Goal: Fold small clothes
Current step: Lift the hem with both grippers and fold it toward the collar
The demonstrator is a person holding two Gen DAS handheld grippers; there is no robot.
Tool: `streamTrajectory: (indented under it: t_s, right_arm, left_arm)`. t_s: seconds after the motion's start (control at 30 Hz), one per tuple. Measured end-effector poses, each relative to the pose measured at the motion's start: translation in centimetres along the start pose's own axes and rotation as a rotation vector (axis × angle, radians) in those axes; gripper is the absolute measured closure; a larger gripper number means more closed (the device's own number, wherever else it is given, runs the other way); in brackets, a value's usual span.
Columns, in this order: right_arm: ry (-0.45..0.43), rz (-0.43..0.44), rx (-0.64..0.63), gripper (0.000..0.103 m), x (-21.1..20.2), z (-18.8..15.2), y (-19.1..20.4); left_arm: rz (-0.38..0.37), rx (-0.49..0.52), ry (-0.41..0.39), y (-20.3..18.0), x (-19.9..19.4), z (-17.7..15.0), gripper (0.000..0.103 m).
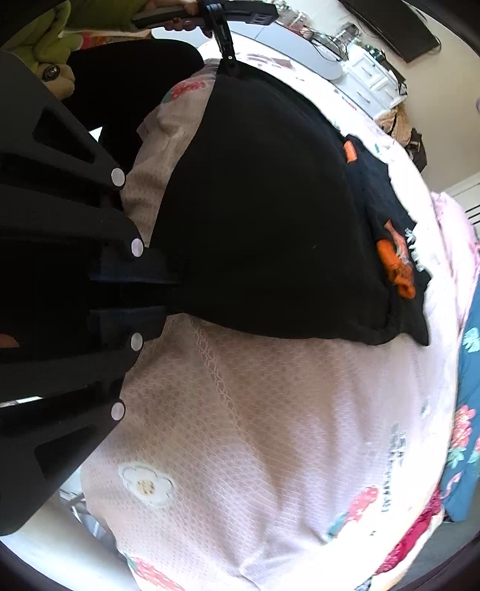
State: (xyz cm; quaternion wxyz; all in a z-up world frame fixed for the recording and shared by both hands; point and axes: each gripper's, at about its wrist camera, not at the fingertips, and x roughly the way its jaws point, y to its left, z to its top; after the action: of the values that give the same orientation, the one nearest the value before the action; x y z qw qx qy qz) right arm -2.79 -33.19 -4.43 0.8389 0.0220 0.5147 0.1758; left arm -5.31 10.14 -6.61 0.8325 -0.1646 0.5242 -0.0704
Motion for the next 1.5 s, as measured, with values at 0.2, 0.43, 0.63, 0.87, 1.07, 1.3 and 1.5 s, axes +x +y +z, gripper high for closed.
streamTrajectory:
  t_s: [0.2,0.43,0.63,0.87,1.07,1.3,1.5]
  right_arm:
    - [-0.111,0.042,0.003,0.095,-3.2,1.2,0.1]
    - [-0.292,0.056,-0.015,0.095,-7.2,3.5,0.6]
    - [-0.383,0.067,0.026,0.095,-8.4,6.2,0.2]
    - [-0.457,0.083,0.120,0.095,-8.8,9.7,-0.3]
    - [-0.494,0.066,0.138,0.095,-8.6,12.4,-0.3]
    - [-0.525,0.072,0.190,0.095,-8.0,15.4,-0.8]
    - [-0.541,0.055,0.217,0.095,-7.1,17.3,-1.0]
  left_arm:
    - [-0.046,0.002,-0.104,-0.4,-3.7,1.4,0.100]
    - [-0.073,-0.001,-0.215,-0.9,-6.8,4.2,0.100]
    - [-0.085,-0.030,-0.312,-1.3,-8.4,6.9,0.100]
    - [-0.114,-0.089,-0.386,-0.9,-9.2,9.3,0.100]
    - [-0.091,-0.099,-0.433,-1.4,-9.2,11.0,0.100]
    - [-0.079,-0.126,-0.485,-1.7,-8.5,13.7,0.100]
    - [-0.077,-0.144,-0.505,-1.9,-7.7,16.0,0.100]
